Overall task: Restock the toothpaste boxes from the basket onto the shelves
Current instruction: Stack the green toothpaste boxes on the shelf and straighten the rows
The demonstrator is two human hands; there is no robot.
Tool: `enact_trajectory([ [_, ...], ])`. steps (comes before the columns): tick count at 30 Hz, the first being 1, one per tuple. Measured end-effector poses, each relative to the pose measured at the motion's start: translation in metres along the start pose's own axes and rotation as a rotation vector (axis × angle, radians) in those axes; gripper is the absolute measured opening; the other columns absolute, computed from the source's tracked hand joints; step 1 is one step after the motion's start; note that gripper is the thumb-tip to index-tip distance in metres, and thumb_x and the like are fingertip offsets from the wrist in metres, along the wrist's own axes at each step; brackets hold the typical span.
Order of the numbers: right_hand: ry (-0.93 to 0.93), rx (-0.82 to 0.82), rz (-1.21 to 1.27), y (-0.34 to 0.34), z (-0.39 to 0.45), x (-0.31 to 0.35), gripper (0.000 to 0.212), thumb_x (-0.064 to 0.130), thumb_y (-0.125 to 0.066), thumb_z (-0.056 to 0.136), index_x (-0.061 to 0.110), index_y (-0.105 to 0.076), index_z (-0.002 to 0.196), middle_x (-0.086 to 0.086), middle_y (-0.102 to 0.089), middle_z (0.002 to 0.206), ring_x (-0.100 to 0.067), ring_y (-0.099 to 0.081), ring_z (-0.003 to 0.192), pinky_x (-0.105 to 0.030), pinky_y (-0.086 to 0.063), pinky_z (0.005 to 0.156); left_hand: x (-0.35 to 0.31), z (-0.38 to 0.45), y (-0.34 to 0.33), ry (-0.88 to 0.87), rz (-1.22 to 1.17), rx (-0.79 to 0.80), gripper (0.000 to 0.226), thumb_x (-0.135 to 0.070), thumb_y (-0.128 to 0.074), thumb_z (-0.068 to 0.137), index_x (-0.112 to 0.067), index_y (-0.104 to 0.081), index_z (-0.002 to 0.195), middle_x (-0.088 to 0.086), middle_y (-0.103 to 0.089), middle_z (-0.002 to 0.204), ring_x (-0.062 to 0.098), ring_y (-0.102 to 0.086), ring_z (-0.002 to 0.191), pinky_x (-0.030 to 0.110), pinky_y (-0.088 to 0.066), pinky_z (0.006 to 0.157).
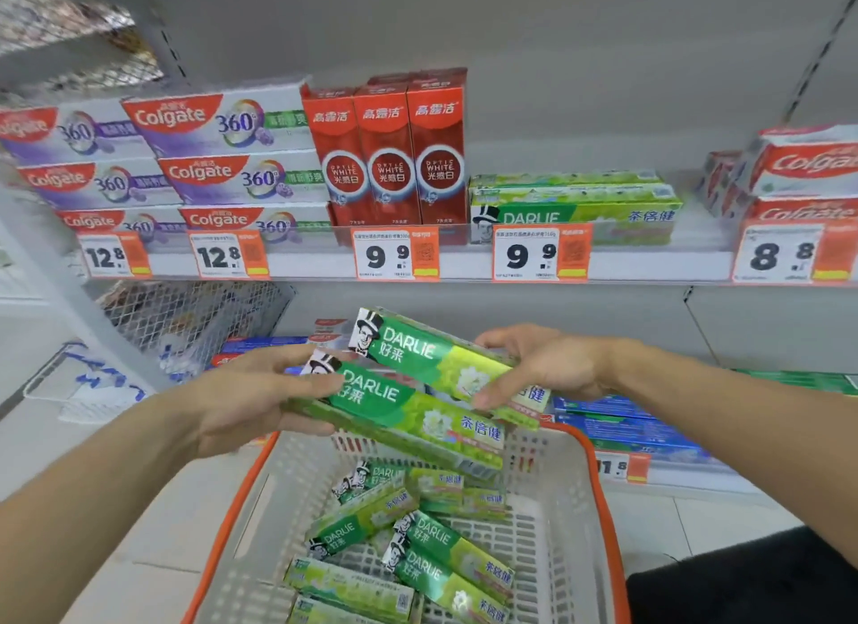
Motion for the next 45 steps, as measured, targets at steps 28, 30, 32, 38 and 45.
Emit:
enact_trajectory([
  [28, 0.094, -0.250, -0.234, 0.057, -0.083, 0.041, 0.071, 0.002, -0.083, 0.076, 0.017, -0.048, 0.135, -0.013, -0.073, 0.109, -0.027, -0.073, 0.086, -0.044, -0.060, 0.076, -0.076, 0.027, -0.080, -0.370, -0.324, 0.061, 0.051, -0.031, -0.065, 0.080, -0.001, -0.061, 0.121, 0.019, -0.071, 0.115, 0.036, -0.071, 0.100, 0.055, -0.060, 0.080],
  [30, 0.093, -0.361, -0.405, 0.080, -0.110, 0.059, 0.069, 0.019, -0.080, 0.081, 0.028, -0.042, 0.138, 0.001, -0.068, 0.096, -0.020, -0.065, 0.067, -0.036, -0.055, 0.061, -0.086, 0.025, -0.085, -0.434, -0.371, 0.019, 0.050, -0.030, -0.066, 0.079, 0.001, -0.061, 0.118, 0.018, -0.072, 0.109, 0.030, -0.073, 0.094, 0.052, -0.061, 0.076],
  [32, 0.071, -0.518, -0.601, 0.111, -0.139, 0.082, 0.064, 0.027, -0.076, 0.085, 0.035, -0.039, 0.136, 0.011, -0.063, 0.089, -0.012, -0.061, 0.066, -0.031, -0.052, 0.062, -0.095, 0.023, -0.085, -0.494, -0.415, -0.039, 0.042, -0.029, -0.067, 0.077, -0.002, -0.062, 0.109, 0.013, -0.071, 0.099, 0.021, -0.073, 0.086, 0.047, -0.063, 0.071],
  [38, 0.020, -0.836, -0.972, 0.190, -0.166, 0.166, 0.069, 0.013, -0.080, 0.080, 0.024, -0.045, 0.139, -0.006, -0.066, 0.104, -0.020, -0.060, 0.077, -0.026, -0.041, 0.076, -0.104, 0.022, -0.083, -0.564, -0.465, -0.113, 0.024, -0.024, -0.065, 0.090, -0.005, -0.063, 0.104, 0.011, -0.070, 0.098, 0.022, -0.072, 0.089, 0.041, -0.063, 0.068],
  [45, -0.075, -0.777, -1.067, 0.234, -0.077, 0.191, 0.068, 0.008, -0.076, 0.079, 0.027, -0.051, 0.139, -0.010, -0.061, 0.130, -0.030, -0.061, 0.106, -0.038, -0.054, 0.090, -0.096, 0.020, -0.075, -0.583, -0.422, -0.132, 0.029, -0.021, -0.064, 0.089, -0.001, -0.063, 0.110, 0.010, -0.073, 0.096, 0.023, -0.073, 0.087, 0.043, -0.063, 0.069],
])
Point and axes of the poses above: each hand's wrist, its own z-axis towards the middle knuckle, its own y-axis out of the back of the hand, x = y × z, the point moved 10 cm from there along z, towards the middle knuckle
